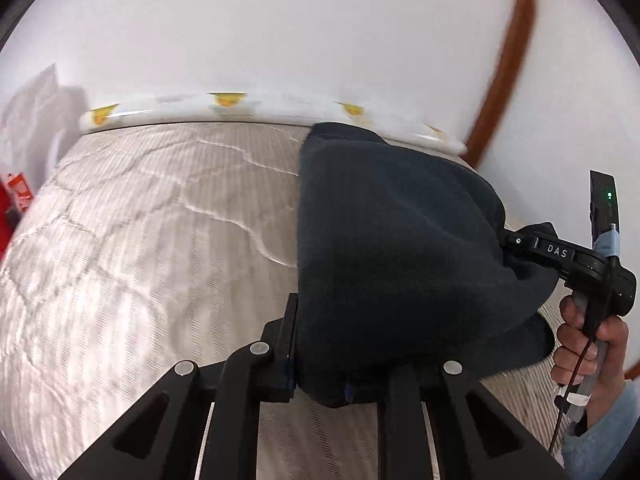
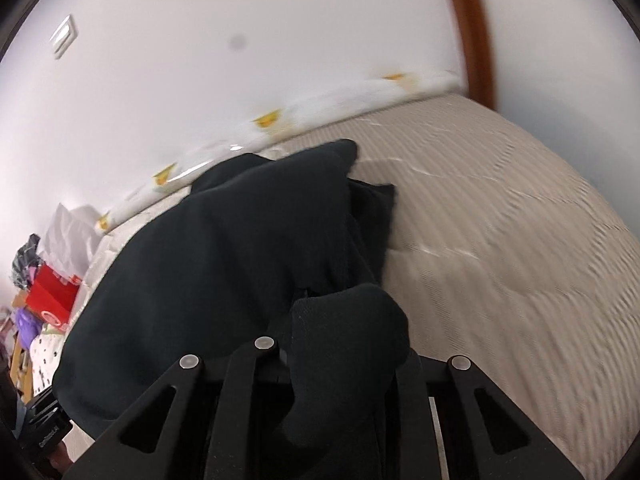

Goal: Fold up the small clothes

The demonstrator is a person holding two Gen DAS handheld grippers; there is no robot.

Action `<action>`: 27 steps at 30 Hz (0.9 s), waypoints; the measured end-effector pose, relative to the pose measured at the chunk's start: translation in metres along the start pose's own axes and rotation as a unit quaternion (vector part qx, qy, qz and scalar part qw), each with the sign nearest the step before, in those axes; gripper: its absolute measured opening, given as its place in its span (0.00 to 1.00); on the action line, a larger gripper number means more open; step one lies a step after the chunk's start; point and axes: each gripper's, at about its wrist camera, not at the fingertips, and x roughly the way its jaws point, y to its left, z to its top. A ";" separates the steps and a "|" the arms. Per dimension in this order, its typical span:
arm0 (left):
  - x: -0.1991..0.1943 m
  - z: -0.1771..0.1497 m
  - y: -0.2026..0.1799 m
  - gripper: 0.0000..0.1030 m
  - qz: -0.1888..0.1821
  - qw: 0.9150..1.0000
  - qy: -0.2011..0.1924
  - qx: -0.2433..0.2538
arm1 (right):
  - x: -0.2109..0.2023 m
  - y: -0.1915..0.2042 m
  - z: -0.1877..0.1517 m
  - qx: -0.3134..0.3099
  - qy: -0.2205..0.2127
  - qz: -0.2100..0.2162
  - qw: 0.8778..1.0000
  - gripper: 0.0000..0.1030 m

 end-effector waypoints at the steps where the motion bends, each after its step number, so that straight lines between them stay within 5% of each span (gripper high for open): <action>1: 0.000 0.003 0.009 0.15 0.005 1.000 -0.001 -0.010 | 0.006 0.009 0.003 -0.007 0.003 0.003 1.000 0.16; 8: -0.003 -0.012 0.030 0.14 0.021 0.999 0.012 -0.024 | 0.009 0.039 0.003 -0.039 0.006 0.020 0.999 0.17; 20: -0.023 -0.049 0.005 0.13 0.039 0.999 0.020 0.011 | -0.037 0.001 -0.046 -0.063 0.012 0.030 0.998 0.19; 27: -0.039 -0.063 -0.001 0.17 0.034 0.998 0.041 0.015 | -0.062 -0.018 -0.063 -0.071 0.014 0.028 0.997 0.34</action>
